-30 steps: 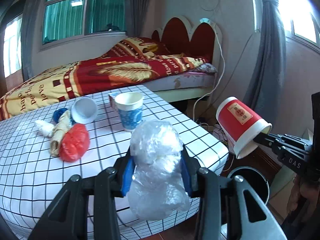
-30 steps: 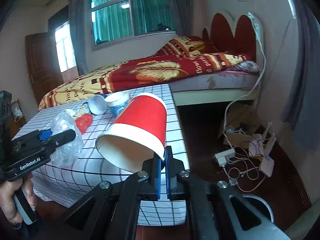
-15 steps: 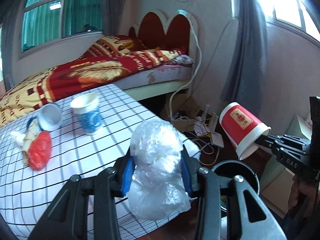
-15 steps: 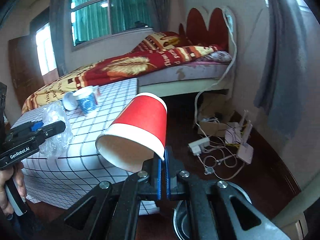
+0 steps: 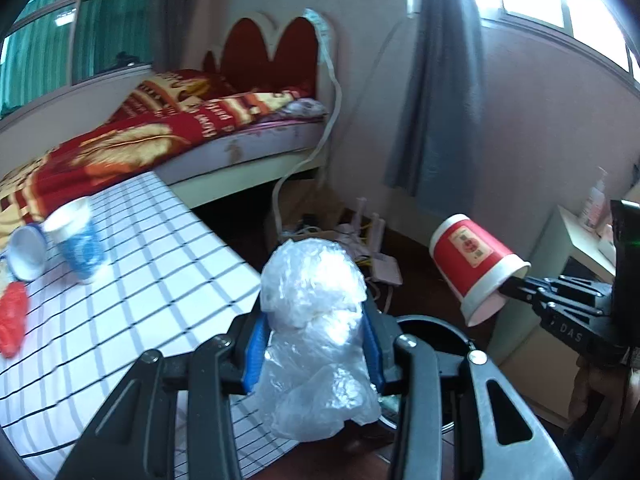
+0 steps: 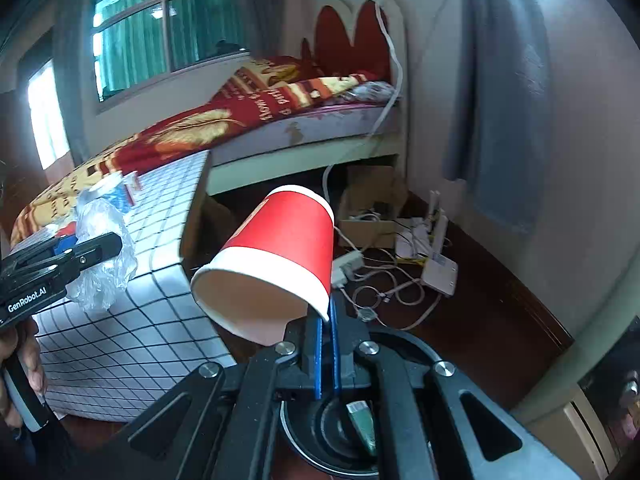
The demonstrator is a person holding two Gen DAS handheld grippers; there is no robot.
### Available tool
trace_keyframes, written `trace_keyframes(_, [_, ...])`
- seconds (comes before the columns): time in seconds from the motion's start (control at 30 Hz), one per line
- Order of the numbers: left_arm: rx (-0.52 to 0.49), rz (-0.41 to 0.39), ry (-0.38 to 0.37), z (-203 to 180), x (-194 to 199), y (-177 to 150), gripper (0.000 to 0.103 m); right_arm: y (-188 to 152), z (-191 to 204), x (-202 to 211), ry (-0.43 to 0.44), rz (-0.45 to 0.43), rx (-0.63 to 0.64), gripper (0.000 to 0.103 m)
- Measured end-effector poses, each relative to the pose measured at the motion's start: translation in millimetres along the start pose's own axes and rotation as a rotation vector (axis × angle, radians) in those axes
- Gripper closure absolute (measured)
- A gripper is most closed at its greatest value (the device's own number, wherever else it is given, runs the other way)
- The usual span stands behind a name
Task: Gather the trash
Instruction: 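Carry the plastic bag and red cup over the black bin and release both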
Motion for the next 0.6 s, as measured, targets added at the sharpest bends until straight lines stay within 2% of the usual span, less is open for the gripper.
trace_keyframes(0.27, [-0.072,0.089,-0.114,-62,-37,-25,0.061,-33,-41,-4,-0.051,0.057,-0.048,0.099])
trace_keyframes(0.43, [-0.087,0.142,-0.156,-84,-60,-43,0.061,-56,-62,-15,-0.052,0.106,-0.054,0.099])
trace_keyframes(0.6, [-0.088,0.214,-0.175,-91,-87,-60,0.061,-75,-75,-35,-0.044,0.153,-0.055,0.099])
Point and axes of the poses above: each gripper's, at about its wrist camera, not at the fingertips, and x roughly against the way its jaws point, z to its left, y to its top, the point moved 5 cm from there along -x, roughly the way its jaws point, and after that the axes turned 4 degrees about x, right-handed, at the moved point
